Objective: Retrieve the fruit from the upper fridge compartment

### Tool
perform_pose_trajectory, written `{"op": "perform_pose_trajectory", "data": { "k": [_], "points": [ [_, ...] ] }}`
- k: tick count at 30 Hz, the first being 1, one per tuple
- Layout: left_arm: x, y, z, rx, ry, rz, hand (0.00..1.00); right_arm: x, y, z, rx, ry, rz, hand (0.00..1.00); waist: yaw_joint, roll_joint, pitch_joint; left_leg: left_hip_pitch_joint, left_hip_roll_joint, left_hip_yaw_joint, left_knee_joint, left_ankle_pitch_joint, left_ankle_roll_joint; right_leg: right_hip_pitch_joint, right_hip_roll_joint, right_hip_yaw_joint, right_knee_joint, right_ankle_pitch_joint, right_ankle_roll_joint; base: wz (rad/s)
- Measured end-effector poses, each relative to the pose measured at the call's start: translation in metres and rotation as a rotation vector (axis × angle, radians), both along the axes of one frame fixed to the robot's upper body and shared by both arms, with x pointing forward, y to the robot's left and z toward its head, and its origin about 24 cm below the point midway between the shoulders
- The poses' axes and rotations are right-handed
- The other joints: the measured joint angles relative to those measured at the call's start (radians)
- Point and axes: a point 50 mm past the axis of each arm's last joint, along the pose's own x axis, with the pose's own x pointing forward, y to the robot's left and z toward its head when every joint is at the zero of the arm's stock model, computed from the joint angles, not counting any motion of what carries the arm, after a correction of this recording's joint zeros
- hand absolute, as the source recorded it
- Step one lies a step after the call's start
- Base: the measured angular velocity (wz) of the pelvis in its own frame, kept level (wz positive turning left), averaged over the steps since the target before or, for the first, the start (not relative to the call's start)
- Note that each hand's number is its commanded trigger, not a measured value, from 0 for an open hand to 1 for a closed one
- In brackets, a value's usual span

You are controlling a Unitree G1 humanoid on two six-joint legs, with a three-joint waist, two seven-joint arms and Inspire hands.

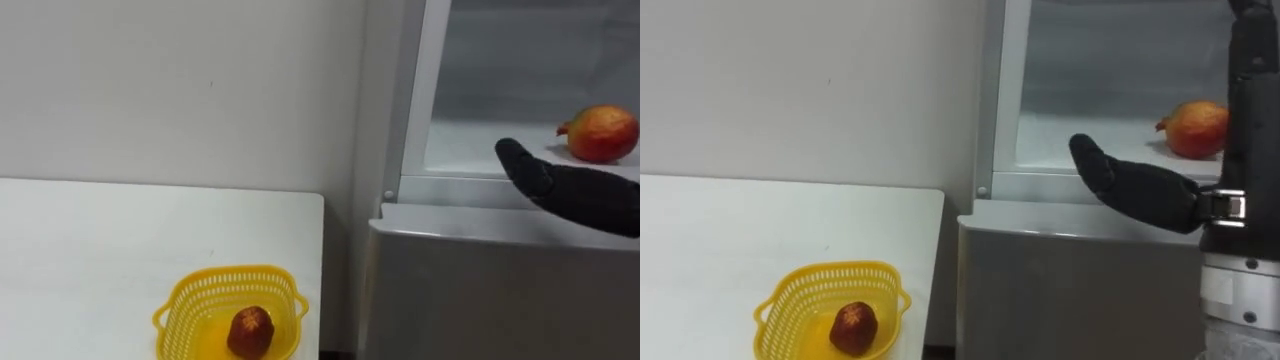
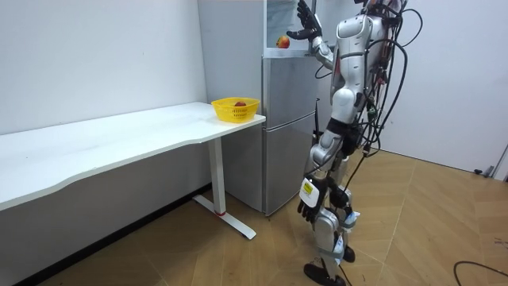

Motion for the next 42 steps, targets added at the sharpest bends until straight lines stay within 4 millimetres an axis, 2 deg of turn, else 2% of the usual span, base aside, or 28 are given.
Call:
{"op": "perform_pose_trajectory", "data": {
  "k": [6,12,16,21,29,34,38,42],
  "points": [
    [0.003,0.002,0.001,0.007,-0.006,-0.006,0.00,0.013,-0.014,-0.013,0.068,0.095,-0.023,0.00,-0.002,-0.011,0.0031,-0.002,0.000,0.001,0.008,0.000,0.000,0.001,-0.001,0.001,0.000,0.000,0.000,0.00],
    [0.000,0.012,0.003,0.032,-0.002,0.002,0.00,0.029,-0.029,-0.008,0.170,0.126,-0.017,0.00,0.000,-0.036,0.0055,-0.005,-0.002,0.001,0.009,0.000,0.000,-0.001,0.000,0.001,-0.001,-0.001,-0.002,0.00],
    [-0.001,0.013,0.003,0.034,-0.003,0.011,0.00,0.040,-0.043,-0.006,0.184,0.150,-0.064,0.00,0.003,-0.048,-0.0018,-0.006,-0.001,0.001,0.009,0.000,0.000,0.000,0.000,0.000,-0.002,-0.001,-0.002,0.00],
    [-0.001,0.013,0.004,0.035,-0.005,0.013,0.00,0.047,-0.055,-0.011,0.258,0.185,-0.082,0.00,0.003,-0.046,-0.0032,-0.005,0.002,-0.012,0.009,0.000,0.000,0.000,-0.001,-0.002,0.000,0.000,-0.002,0.01],
    [0.000,0.013,0.004,0.035,-0.017,0.011,0.00,0.049,-0.059,-0.017,0.316,0.209,-0.075,0.00,0.004,-0.033,-0.0019,0.000,0.002,-0.011,0.009,0.000,0.000,0.006,-0.001,-0.001,0.001,0.000,-0.002,0.00],
    [0.000,0.015,0.005,0.039,-0.023,0.028,0.00,0.051,-0.065,-0.026,0.323,0.249,-0.105,0.00,0.020,-0.035,-0.0015,-0.002,0.001,-0.011,0.010,0.000,0.000,0.002,-0.001,-0.001,0.004,0.000,-0.002,0.00],
    [-0.004,0.015,0.007,0.046,-0.012,0.034,0.00,0.056,-0.071,-0.031,0.347,0.295,-0.133,0.00,0.025,-0.042,0.0027,-0.005,-0.002,-0.011,0.015,0.000,0.000,0.004,-0.001,-0.003,0.003,0.000,-0.002,0.00],
    [-0.006,0.016,0.007,0.041,0.006,0.036,0.00,0.063,-0.085,-0.030,0.350,0.344,-0.185,0.00,0.027,-0.044,0.0007,-0.016,-0.005,-0.018,0.016,0.000,0.000,-0.004,-0.003,-0.012,0.001,0.000,-0.002,0.07]
  ]
}}
